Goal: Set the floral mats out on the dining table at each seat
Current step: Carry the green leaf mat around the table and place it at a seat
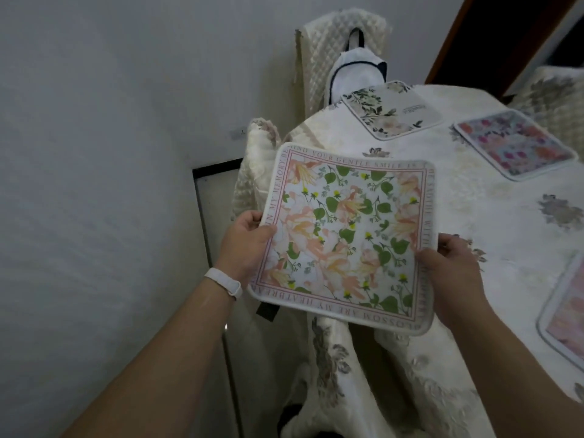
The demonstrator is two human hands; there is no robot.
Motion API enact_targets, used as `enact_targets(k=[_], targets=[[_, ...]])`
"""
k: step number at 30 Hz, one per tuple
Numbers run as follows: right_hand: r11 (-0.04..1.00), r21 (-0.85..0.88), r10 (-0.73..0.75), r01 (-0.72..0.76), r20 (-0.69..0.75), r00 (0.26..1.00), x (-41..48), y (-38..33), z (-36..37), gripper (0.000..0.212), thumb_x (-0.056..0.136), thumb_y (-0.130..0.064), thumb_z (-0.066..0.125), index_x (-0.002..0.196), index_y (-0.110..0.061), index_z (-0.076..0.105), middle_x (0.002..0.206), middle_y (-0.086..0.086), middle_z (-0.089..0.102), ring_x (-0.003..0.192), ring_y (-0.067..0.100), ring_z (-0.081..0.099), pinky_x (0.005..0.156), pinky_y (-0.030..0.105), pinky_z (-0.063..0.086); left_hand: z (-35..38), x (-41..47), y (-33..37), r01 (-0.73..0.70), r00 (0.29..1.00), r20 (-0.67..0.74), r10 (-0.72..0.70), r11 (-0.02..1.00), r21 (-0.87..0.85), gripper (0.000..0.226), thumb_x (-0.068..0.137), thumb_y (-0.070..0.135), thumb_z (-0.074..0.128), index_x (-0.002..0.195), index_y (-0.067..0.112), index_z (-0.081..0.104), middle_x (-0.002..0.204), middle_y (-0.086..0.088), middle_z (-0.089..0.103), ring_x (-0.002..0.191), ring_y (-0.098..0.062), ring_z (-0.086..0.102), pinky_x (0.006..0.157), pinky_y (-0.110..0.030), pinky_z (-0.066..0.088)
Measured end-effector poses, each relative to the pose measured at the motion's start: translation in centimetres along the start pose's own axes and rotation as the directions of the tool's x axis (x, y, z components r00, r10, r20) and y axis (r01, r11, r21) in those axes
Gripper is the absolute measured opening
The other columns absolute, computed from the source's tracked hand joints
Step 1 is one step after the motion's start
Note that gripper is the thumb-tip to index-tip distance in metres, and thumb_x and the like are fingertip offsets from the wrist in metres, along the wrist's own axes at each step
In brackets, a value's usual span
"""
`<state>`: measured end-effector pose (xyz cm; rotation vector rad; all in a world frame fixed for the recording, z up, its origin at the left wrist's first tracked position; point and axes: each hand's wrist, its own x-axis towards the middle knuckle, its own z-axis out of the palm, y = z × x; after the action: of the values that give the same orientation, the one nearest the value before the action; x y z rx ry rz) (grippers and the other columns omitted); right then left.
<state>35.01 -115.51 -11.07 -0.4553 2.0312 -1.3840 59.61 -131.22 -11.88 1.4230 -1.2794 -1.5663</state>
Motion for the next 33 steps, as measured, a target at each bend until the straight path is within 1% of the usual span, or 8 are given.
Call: enact_targets(k=[4,8,12,19,23,27,30,33], targets=[[1.000,0.015,-0.012,0.013,-0.048,0.999,2.0,-1.2,0.3,0.016,0.094,-0.007,0.058,0.109,-0.013,0.060,0.094,0.002,0.071,0.075,0.017,0.072,0.056,0.030,0.055,1.8,3.0,2.0,0.034,0.998,0.049,-0.032,0.999,-0.041,0.008,0.090,-0.001,0.057,0.094,0.005,0.060,0.086,-0.008,0.070,0.064,-0.019,0.071,0.051,-0.034,0.059],[0.997,0.080,-0.007,0.016,-0.112,0.994,3.5,-2.0,-1.0,0.018,0.094,-0.008,0.059,0.111,-0.013,0.060,0.094,0.000,0.072,0.069,0.013,0.073,0.055,0.029,0.055,4.2,5.5,3.3,0.038,0.993,0.115,-0.036,0.999,-0.016,0.010,0.090,-0.001,0.057,0.092,0.008,0.060,0.087,-0.011,0.072,0.066,-0.021,0.072,0.055,-0.034,0.058],[0.990,0.144,0.018,0.010,-0.194,0.981,4.6,-1.3,-2.1,0.015,0.093,-0.008,0.061,0.106,-0.015,0.061,0.092,0.001,0.073,0.064,0.009,0.073,0.053,0.028,0.055,7.1,7.9,4.4,0.013,0.984,0.177,-0.022,0.999,0.050,0.011,0.090,-0.002,0.056,0.091,0.008,0.060,0.083,-0.009,0.072,0.061,-0.018,0.071,0.050,-0.030,0.057],[0.962,0.264,0.146,-0.063,-0.307,0.941,6.5,0.9,-1.0,0.019,0.092,-0.007,0.062,0.103,-0.023,0.063,0.097,0.005,0.074,0.080,0.023,0.076,0.070,0.048,0.063,11.2,13.5,4.7,-0.026,0.954,0.298,-0.033,0.981,0.193,0.013,0.090,-0.001,0.057,0.086,0.011,0.060,0.089,-0.013,0.070,0.075,-0.031,0.066,0.070,-0.046,0.057],[0.963,0.255,0.186,-0.092,-0.374,0.909,8.8,0.5,1.1,0.018,0.093,-0.005,0.061,0.100,-0.022,0.062,0.095,0.005,0.073,0.080,0.024,0.075,0.067,0.042,0.062,12.2,18.1,4.7,-0.003,0.931,0.357,-0.073,0.978,0.209,0.013,0.091,-0.002,0.056,0.088,0.011,0.059,0.090,-0.012,0.069,0.075,-0.030,0.065,0.073,-0.046,0.056],[0.965,0.216,0.231,-0.147,-0.439,0.869,12.2,-0.7,4.5,0.016,0.094,-0.009,0.062,0.107,-0.019,0.062,0.094,0.002,0.074,0.076,0.019,0.075,0.058,0.034,0.058,12.7,24.0,4.8,-0.001,0.914,0.392,-0.101,0.968,0.251,0.013,0.090,-0.001,0.057,0.089,0.011,0.060,0.091,-0.012,0.071,0.076,-0.029,0.068,0.070,-0.042,0.057],[0.970,0.142,0.243,-0.197,-0.506,0.828,14.8,-1.5,7.7,0.012,0.094,-0.012,0.061,0.100,-0.023,0.060,0.091,-0.002,0.072,0.074,0.018,0.073,0.058,0.035,0.059,12.8,28.5,4.7,-0.004,0.904,0.411,-0.117,0.960,0.280,0.016,0.089,0.000,0.058,0.086,0.016,0.060,0.090,-0.012,0.073,0.082,-0.034,0.070,0.075,-0.050,0.057],[0.961,0.124,0.275,-0.249,-0.542,0.794,17.2,-2.3,10.5,0.012,0.094,-0.014,0.061,0.104,-0.021,0.060,0.093,-0.002,0.071,0.075,0.017,0.072,0.058,0.033,0.058,12.9,32.2,5.1,0.027,0.887,0.435,-0.156,0.957,0.288,0.018,0.089,-0.001,0.055,0.083,0.016,0.059,0.089,-0.015,0.073,0.081,-0.038,0.070,0.075,-0.054,0.057]])
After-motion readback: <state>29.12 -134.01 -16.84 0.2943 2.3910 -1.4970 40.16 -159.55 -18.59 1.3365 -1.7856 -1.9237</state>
